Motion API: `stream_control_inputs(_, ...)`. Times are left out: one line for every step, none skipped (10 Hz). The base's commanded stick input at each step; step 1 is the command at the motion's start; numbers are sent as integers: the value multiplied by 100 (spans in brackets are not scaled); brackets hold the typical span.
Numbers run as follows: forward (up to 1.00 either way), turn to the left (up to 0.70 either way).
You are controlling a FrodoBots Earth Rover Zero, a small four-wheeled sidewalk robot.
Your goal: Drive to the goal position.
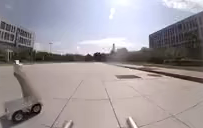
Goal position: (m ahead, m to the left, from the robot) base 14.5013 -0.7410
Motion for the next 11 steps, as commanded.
stream_control_inputs(7,0)
stream_control_inputs(8,0)
stream_control_inputs(7,0)
stream_control_inputs(7,0)
stream_control_inputs(7,0)
stream_control_inputs(7,0)
stream_control_inputs(7,0)
stream_control_inputs(7,0)
stream_control_inputs(7,0)
stream_control_inputs(8,0)
stream_control_inputs(22,0)
